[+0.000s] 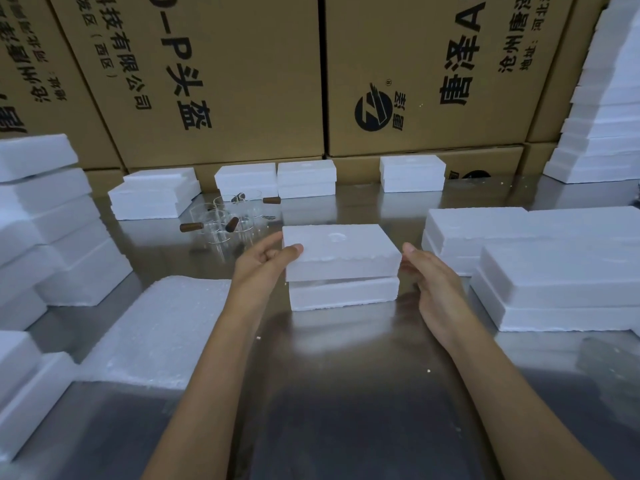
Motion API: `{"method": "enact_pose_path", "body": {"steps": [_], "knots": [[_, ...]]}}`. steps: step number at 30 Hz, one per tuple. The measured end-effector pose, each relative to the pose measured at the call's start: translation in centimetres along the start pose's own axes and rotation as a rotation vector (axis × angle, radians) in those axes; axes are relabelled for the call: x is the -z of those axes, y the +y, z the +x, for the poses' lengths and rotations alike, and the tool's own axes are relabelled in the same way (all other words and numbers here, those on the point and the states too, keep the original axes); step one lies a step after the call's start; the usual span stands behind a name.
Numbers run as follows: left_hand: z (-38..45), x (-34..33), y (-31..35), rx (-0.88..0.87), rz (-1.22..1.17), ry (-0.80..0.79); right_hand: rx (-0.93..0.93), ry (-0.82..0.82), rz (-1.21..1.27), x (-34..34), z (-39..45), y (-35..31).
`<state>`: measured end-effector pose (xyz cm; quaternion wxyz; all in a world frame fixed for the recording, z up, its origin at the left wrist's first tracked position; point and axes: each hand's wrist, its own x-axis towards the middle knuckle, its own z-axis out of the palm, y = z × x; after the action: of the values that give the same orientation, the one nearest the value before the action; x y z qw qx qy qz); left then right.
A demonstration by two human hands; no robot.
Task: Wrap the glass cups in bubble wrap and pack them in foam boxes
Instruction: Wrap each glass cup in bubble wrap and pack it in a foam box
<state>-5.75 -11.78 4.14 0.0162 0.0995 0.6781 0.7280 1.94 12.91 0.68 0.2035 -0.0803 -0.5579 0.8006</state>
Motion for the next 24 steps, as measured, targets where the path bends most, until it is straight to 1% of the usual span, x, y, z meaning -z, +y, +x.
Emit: {"method": "enact_pose_path", "body": {"steps": [5,11,18,24], "knots": [[0.2,0.1,-0.2,0.008,0.0,-0.009,0.001,0.004,-0.023,-0.8,0.1,-0.3],[0.1,0.4,-1.3,0.14,-0.023,-0.037,-0.029,0.015,-0.058,-0.8,0.3,-0.3],[0.3,-0.1,-1.8,0.173,-0.016,0.042,-0.044,0.03,-0.115,-1.0,0.3,-0.4],[0.6,0.0,-1.9,0.228,0.032,0.08,-0.012,0.015,-0.207,-1.6,0.2,-0.6]]}}
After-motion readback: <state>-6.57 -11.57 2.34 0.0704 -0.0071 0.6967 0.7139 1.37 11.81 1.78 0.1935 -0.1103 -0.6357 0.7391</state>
